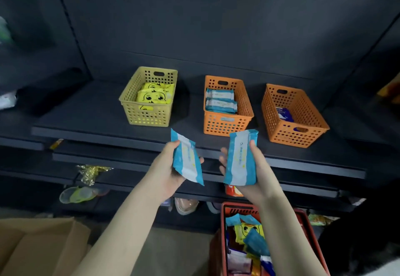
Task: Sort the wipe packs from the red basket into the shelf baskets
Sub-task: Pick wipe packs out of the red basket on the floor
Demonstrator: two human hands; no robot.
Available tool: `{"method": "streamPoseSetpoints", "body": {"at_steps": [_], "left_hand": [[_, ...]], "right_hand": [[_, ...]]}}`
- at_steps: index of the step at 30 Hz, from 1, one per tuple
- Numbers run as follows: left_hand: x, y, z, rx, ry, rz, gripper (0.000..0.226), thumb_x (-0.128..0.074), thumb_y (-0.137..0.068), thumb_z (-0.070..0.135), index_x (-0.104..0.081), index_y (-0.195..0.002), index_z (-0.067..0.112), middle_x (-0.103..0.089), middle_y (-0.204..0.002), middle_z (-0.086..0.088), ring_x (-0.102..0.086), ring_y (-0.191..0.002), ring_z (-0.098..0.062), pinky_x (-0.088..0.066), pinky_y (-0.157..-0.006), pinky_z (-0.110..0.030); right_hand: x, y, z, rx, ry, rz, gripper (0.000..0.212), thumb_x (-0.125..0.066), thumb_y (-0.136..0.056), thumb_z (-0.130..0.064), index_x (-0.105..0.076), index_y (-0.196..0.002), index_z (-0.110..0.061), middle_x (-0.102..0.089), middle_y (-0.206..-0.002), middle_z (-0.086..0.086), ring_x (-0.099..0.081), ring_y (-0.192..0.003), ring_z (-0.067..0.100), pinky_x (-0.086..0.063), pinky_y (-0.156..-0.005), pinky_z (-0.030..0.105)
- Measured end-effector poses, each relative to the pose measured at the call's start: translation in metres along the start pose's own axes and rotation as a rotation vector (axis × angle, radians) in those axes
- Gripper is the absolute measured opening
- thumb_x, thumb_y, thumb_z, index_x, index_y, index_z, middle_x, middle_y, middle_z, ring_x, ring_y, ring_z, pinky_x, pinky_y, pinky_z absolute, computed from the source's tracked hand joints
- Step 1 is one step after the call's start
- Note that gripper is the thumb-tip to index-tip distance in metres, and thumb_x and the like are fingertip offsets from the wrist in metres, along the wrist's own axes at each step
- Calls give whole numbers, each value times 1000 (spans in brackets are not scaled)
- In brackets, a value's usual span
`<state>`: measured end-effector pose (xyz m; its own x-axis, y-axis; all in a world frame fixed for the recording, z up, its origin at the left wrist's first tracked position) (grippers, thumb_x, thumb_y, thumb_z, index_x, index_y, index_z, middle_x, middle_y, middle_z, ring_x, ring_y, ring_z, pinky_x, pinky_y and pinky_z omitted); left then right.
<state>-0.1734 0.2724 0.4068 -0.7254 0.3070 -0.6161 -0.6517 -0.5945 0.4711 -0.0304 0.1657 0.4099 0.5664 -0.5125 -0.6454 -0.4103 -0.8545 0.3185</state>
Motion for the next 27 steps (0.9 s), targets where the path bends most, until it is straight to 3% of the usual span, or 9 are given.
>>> {"method": "streamPoseSetpoints", "body": {"at_steps": [2, 6, 10, 16, 18, 20, 23, 25, 27], "left_hand": [[1, -7, 14, -17, -53, 11, 32, -46, -100, 32, -58, -123, 13, -70, -115, -15, -70, -101, -32, -55, -83, -42], [-4, -33, 46, -118, -238, 59, 21, -46, -101, 32, -63, -101, 20, -76, -86, -1, -73, -82, -16, -55, -76, -37], [-14, -75, 66, -137, -321, 25, 21, -46, -101, 37, -64, -103, 26, -77, -91, 4, -73, -86, -12, -55, -69, -32], [-38, -153, 104, -236, -409, 95, 18, -47, -101, 30, -64, -106, 28, -76, -94, 10, -73, -84, -7, -56, -69, -33], [-49, -180, 118, -263, -381, 131, 19, -45, -101, 25, -63, -107, 26, -75, -100, 6, -72, -88, -10, -57, -71, -34], [-58, -204, 132, -293, -352, 155, 17, -44, -101, 21, -60, -103, 24, -74, -99, 4, -72, -86, -11, -58, -63, -32], [-61, -232, 152, -338, -283, 213, 8, -50, -100, 21, -57, -97, 23, -73, -96, 1, -73, -83, -13, -58, -59, -32], [-58, -248, 161, -352, -259, 251, 4, -55, -99, 25, -56, -99, 21, -71, -102, -2, -72, -85, -14, -57, -64, -35], [-54, -259, 169, -378, -237, 292, 12, -58, -97, 27, -56, -106, 19, -70, -105, -1, -72, -86, -14, -57, -66, -35]], "right_hand": [[-5, -9, -6, 21, 114, 14, 50, -48, -92, -52, -51, -133, -24, -66, -126, 9, -64, -115, 24, -52, -90, 39], [-4, -28, -34, 106, 290, 136, 39, -39, -103, -40, -58, -123, -14, -70, -118, 9, -68, -108, 22, -54, -89, 37], [10, -60, -67, 177, 470, 250, 27, -47, -101, -33, -62, -115, -15, -74, -107, 6, -72, -97, 21, -59, -69, 31], [28, -139, -141, 363, 623, 339, 14, -55, -98, -17, -66, -106, -16, -75, -98, 3, -71, -94, 24, -58, -83, 42], [26, -170, -170, 424, 734, 322, 16, -54, -98, -16, -66, -109, -17, -74, -95, -1, -71, -88, 17, -57, -76, 34], [20, -200, -194, 455, 875, 282, 19, -53, -99, -16, -66, -112, -18, -74, -94, -3, -69, -82, 7, -53, -66, 20], [0, -245, -211, 422, 1120, 156, 20, -56, -96, -13, -67, -109, -23, -71, -90, -12, -66, -73, -7, -45, -59, 6], [-10, -271, -204, 335, 1337, 49, 24, -61, -94, -13, -65, -115, -25, -68, -100, -9, -65, -83, -5, -44, -64, 4], [-9, -291, -181, 170, 1571, -61, 37, -65, -93, -18, -60, -129, -18, -64, -117, 2, -62, -106, 10, -47, -81, 11]]}}
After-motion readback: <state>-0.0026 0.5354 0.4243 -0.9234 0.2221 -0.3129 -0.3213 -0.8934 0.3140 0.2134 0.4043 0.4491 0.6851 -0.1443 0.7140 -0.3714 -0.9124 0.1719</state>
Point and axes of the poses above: each hand's wrist, its own y-axis away from the middle knuckle, its own x-axis out of the back of the hand, z = x × y, the point moved 9 cm from there along -y, towards the middle knuckle
